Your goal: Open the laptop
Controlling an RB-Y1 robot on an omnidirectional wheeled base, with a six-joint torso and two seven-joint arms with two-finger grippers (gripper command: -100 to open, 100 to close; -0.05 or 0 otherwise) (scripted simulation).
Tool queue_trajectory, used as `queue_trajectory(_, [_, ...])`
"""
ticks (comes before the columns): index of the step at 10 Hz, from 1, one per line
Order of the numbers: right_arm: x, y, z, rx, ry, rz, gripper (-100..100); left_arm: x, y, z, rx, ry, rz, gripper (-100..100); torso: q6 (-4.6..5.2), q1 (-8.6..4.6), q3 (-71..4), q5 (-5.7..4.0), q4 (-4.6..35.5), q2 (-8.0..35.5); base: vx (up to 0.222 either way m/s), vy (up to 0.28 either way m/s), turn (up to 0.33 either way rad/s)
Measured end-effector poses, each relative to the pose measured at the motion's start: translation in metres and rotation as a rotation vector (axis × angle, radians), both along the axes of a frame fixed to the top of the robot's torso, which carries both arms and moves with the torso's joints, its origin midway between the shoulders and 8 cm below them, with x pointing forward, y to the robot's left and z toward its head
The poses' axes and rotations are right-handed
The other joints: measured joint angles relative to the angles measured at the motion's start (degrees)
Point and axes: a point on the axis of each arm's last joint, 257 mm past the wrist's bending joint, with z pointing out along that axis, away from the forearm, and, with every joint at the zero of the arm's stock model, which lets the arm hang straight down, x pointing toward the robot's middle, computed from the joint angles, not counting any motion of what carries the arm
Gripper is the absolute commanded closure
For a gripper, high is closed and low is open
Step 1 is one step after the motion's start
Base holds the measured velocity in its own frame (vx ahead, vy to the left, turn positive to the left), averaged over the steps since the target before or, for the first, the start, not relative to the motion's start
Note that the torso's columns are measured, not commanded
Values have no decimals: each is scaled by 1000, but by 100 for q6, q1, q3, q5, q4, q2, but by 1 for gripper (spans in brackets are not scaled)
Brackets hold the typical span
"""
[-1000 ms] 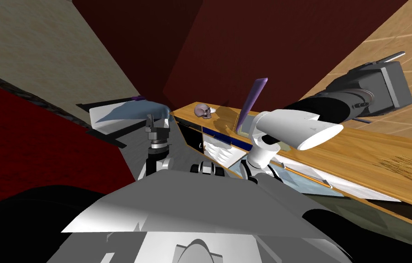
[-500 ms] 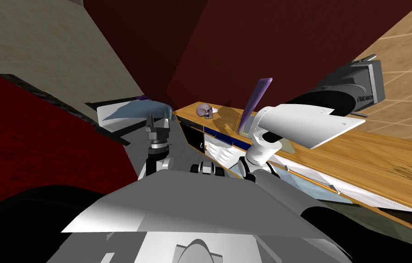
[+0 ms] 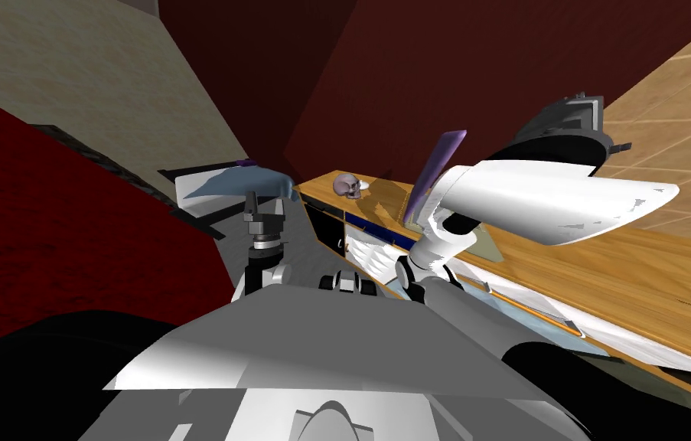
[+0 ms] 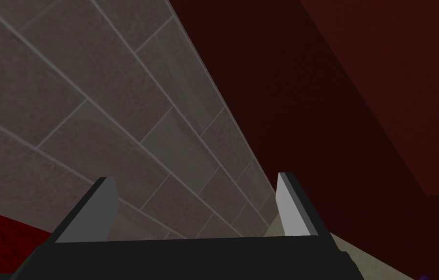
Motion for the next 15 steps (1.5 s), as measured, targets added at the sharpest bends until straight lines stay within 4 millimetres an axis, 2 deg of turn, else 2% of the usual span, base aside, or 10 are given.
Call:
queue_trajectory(5, [23, 33, -4, 86, 9, 188, -100, 0, 0, 0, 0, 0, 0, 0, 0, 0, 0, 0, 0, 0, -5, 1, 68])
queue_trajectory(9, [39, 80, -18, 199, 38, 380, -100, 0, 0, 0, 0, 0, 0, 0, 0, 1, 0, 0, 0, 0, -5, 1, 53])
queue_trajectory(12, [40, 95, -30, 260, 57, 449, -100, 0, 0, 0, 0, 0, 0, 0, -1, 1, 0, 0, -1, -1, -1, 0, 14])
queue_trajectory(14, [41, 97, -27, 262, 58, 450, -100, 0, 0, 0, 0, 0, 0, 0, 0, -19, -11, -5, -5, -18, 51, -53, 16])
queue_trajectory(15, [41, 97, -27, 263, 59, 450, 100, 0, 0, 0, 0, 0, 0, 0, 0, -6, -7, -3, -4, -8, 11, -10, 6])
